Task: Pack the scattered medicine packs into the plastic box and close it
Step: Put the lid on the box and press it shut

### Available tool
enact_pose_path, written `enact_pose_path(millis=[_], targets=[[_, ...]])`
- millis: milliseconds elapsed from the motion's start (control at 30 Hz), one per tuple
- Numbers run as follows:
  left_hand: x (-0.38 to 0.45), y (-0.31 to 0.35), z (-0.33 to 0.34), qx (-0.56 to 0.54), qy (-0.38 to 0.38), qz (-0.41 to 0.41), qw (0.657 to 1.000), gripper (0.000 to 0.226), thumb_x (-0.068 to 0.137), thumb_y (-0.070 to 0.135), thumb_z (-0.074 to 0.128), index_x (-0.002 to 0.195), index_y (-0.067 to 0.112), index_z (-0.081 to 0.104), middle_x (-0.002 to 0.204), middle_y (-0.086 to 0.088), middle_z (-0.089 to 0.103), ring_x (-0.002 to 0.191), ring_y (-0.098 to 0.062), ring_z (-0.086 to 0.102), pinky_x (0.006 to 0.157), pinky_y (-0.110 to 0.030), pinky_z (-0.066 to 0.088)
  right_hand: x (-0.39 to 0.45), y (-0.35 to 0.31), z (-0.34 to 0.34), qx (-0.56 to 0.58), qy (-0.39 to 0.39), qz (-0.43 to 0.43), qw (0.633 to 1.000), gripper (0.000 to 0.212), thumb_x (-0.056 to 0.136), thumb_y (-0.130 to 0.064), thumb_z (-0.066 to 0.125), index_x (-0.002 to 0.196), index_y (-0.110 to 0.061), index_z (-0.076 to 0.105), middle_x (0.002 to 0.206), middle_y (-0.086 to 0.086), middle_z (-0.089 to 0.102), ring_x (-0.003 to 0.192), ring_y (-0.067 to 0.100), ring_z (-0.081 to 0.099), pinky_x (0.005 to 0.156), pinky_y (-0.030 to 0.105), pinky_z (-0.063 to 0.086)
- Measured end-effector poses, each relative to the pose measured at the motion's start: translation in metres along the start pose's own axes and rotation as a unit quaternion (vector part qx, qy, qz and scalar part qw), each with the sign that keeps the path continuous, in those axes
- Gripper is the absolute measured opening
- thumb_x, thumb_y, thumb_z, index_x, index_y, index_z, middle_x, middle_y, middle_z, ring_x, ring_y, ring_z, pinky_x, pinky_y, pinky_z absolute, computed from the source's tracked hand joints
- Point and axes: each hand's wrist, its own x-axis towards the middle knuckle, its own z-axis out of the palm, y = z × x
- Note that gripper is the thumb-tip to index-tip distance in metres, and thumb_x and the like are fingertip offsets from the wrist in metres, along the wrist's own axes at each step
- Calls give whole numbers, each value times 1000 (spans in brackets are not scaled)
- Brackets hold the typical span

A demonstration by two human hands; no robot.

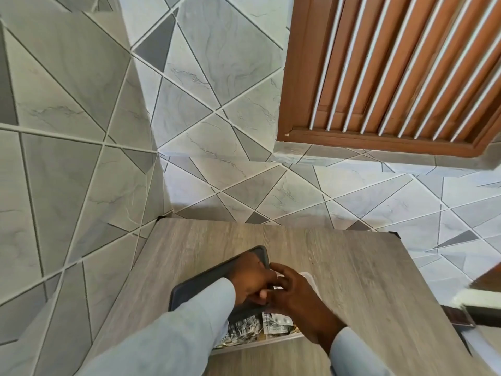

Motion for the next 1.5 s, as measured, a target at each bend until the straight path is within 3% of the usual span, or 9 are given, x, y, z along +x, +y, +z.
enact_pose_path(millis=[133,200,267,367,500,633,867,1000,1500], targets=[[4,-15,-11,-59,-60,-24,996,13,84,21,68,82,10,60,71,-14,67,55,-21,64,56,-33,58,7,14,1,-24,114,14,993,38,87,-1,61,122,-14,55,91,17,73,89,33,71,85,57,55],[5,-30,-26,-11,31,10,999,15,86,26,65,81,12,61,76,-11,68,59,-20,64,56,-31,55,6,18,-3,-60,122,15,991,33,90,0,55,118,-16,59,86,15,74,85,33,71,79,54,58],[6,-58,-49,66,178,25,982,14,87,28,59,80,15,61,83,-7,69,71,-21,64,67,-36,57,4,22,-11,-81,137,19,987,32,92,0,51,114,-19,62,92,14,74,82,26,71,67,38,61],[-1,-120,-70,117,311,-48,942,25,86,37,56,105,22,59,113,-8,62,101,-29,59,87,-42,52,-2,26,-28,-79,162,35,983,33,91,3,48,108,-19,65,90,14,73,77,22,70,57,25,54],[-13,-166,-52,-18,278,-136,951,55,94,47,44,138,14,39,139,-16,48,124,-37,47,104,-48,40,-2,41,-43,-89,177,70,978,35,92,4,44,111,-20,62,90,13,71,81,25,65,65,31,50],[-16,-165,-34,-92,276,-106,951,45,98,34,42,137,12,39,136,-13,52,122,-34,50,105,-44,40,-1,44,-51,-93,194,82,973,35,93,4,41,111,-19,58,88,12,69,82,25,64,66,31,50],[-20,-163,-17,-63,331,-72,939,20,96,22,46,115,19,45,107,-8,59,92,-24,55,87,-39,46,2,65,-66,-254,252,56,932,37,97,-6,42,131,-12,52,99,10,69,83,17,63,67,25,49],[-8,-164,-9,-22,349,-45,936,21,94,12,45,113,16,53,111,-9,60,98,-25,56,92,-41,47,3,77,-67,-315,274,50,907,41,94,-2,41,135,-7,49,122,17,57,108,30,55,97,41,45],[13,-173,-5,83,335,-17,938,35,97,15,34,131,16,44,129,-11,50,117,-29,51,102,-44,43,11,86,-70,-384,255,68,885,40,93,-4,37,130,-11,49,114,9,52,107,28,49,97,44,46]])
